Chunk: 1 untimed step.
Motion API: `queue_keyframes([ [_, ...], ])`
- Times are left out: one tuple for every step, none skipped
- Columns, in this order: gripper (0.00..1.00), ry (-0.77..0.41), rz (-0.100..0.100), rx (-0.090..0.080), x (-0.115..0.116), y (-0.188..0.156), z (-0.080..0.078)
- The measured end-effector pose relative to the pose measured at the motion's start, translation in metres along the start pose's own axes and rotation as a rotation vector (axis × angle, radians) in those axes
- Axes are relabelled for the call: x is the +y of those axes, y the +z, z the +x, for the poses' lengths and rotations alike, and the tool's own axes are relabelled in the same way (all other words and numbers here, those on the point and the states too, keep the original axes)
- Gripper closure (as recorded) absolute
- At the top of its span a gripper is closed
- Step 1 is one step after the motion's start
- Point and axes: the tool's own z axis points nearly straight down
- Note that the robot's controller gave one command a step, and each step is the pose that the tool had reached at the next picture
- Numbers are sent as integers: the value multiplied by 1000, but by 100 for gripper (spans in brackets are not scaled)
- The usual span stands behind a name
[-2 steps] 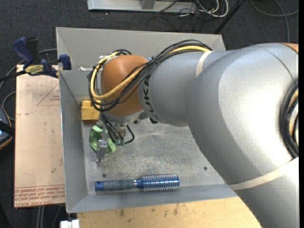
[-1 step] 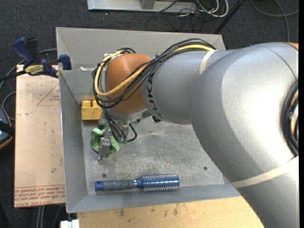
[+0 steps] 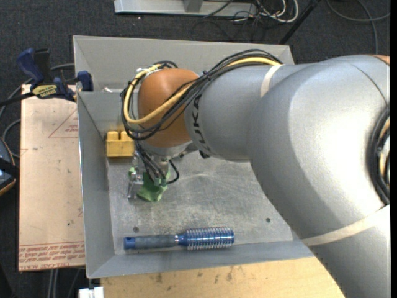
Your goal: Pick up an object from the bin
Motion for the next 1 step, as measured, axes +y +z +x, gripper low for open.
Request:
queue_keyframes([
  [100, 2, 4, 2, 24, -146, 29],
])
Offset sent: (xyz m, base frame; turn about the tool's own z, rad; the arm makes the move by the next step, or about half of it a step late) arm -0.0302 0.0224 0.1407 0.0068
